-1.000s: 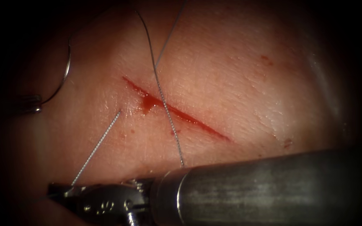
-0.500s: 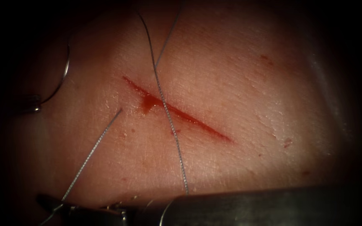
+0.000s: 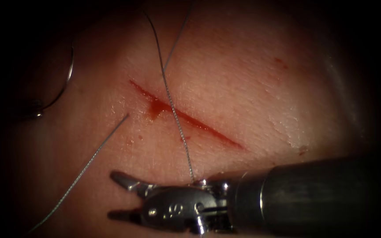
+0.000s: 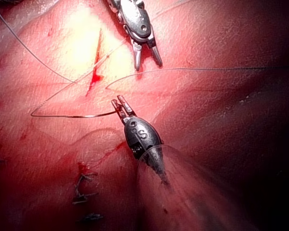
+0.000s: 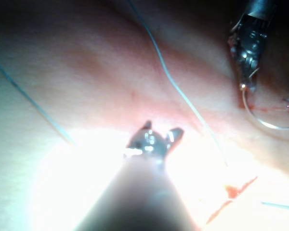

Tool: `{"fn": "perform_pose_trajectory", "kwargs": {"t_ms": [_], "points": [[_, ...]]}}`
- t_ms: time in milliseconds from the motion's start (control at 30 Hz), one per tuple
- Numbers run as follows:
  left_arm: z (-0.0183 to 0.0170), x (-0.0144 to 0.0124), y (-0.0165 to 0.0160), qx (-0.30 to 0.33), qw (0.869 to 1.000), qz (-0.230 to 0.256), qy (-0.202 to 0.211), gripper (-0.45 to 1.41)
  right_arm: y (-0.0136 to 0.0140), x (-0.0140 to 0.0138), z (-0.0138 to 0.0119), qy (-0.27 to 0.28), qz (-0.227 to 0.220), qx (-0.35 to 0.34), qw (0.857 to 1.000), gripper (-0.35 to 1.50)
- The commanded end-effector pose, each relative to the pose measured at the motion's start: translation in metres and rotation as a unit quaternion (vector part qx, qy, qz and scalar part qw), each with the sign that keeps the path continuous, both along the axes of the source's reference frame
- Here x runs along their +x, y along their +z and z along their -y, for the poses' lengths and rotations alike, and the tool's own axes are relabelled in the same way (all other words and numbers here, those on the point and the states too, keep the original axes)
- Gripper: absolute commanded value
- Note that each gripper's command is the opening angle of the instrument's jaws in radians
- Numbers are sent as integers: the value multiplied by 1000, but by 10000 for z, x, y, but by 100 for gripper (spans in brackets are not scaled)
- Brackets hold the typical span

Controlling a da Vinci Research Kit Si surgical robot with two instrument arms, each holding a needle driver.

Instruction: Wound Closure

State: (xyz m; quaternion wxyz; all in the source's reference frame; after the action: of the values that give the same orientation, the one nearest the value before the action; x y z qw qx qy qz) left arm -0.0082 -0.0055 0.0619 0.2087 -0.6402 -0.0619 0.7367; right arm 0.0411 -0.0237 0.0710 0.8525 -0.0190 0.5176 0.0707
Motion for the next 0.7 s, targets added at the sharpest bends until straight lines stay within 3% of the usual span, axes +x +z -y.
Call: {"fn": "perform_pose_trajectory", "kwargs": {"t_ms": [33,433,700], "points": [[6,-5,7,1,1000,0,1,-45,10,7,-5,5,3,0,1000,131],[6,-5,7,1,1000,0,0,-45,41,29,-45,36,13,1,999,126],[6,-5,8,1,1000,0,1,-45,50,33,-57,44,16,0,999,121]]}}
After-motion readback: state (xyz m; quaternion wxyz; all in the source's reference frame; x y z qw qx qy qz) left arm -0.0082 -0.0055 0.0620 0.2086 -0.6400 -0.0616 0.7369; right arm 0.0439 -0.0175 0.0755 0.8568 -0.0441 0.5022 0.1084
